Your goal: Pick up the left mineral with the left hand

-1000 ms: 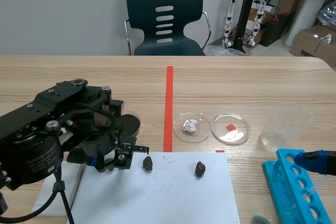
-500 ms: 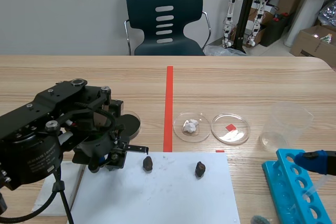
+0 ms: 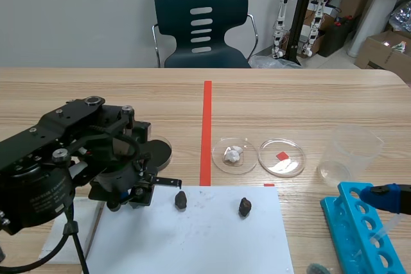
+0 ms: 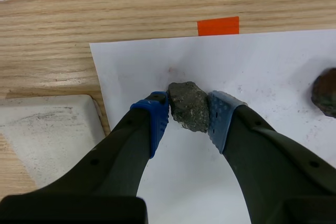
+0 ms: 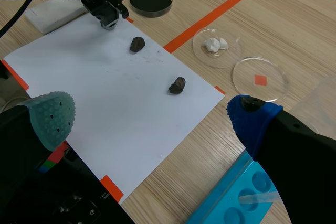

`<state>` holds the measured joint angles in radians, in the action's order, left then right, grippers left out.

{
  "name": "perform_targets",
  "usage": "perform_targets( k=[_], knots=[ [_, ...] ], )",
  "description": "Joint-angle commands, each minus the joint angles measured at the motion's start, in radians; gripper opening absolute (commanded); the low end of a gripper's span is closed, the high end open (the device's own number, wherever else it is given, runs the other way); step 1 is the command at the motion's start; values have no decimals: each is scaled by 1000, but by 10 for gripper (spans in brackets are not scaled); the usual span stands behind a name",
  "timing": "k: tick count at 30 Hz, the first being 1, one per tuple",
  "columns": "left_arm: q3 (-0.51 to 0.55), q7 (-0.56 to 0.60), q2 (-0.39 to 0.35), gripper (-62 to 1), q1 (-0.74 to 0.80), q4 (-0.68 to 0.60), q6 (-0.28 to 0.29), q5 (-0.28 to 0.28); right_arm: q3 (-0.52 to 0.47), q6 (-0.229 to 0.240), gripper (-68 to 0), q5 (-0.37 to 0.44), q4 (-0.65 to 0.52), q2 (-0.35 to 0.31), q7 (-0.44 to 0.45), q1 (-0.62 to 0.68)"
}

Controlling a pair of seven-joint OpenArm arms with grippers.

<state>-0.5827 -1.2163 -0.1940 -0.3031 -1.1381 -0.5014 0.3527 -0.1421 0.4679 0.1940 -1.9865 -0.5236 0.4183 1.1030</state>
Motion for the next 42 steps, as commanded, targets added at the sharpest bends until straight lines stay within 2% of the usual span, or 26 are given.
perform_targets(
  k=[1, 6, 9, 13, 17, 20, 24, 29, 35, 38, 40, 42],
  knots=[
    [13, 29, -22, -483, 26, -71, -5, 2, -3, 0, -71, 11, -8, 0, 14, -4],
    [40, 178, -80, -483, 133, -225, -5, 38, -3, 0, -71, 11, -8, 0, 14, -4],
    [56, 296, -121, -483, 209, -329, -5, 43, -3, 0, -71, 11, -8, 0, 14, -4],
    [77, 470, -177, -483, 312, -449, -3, 83, -3, 0, -71, 11, -8, 0, 14, -4],
    [117, 613, -220, -483, 415, -539, 15, 85, -3, 0, -71, 11, -8, 0, 14, -4],
    [157, 719, -250, -483, 496, -602, 108, 85, -3, 0, -71, 11, -8, 0, 14, -4],
    [212, 837, -290, -483, 607, -692, 263, 85, -3, 0, -71, 11, -8, 0, 14, -4],
    [292, 952, -316, -483, 759, -801, 412, 80, -3, 0, -71, 11, -8, 0, 14, -4],
    [397, 1053, -322, -483, 943, -881, 537, 68, -3, 0, -71, 11, -8, 0, 14, -4],
    [444, 1092, -322, -483, 1018, -899, 594, 42, -3, 0, -71, 11, -8, 0, 14, -4],
    [470, 1111, -322, -483, 1057, -902, 625, 16, -3, 0, -71, 11, -8, 0, 14, -4],
    [489, 1137, -322, -483, 1091, -902, 633, 8, -3, 0, -71, 11, -8, 0, 14, -4]
  ],
)
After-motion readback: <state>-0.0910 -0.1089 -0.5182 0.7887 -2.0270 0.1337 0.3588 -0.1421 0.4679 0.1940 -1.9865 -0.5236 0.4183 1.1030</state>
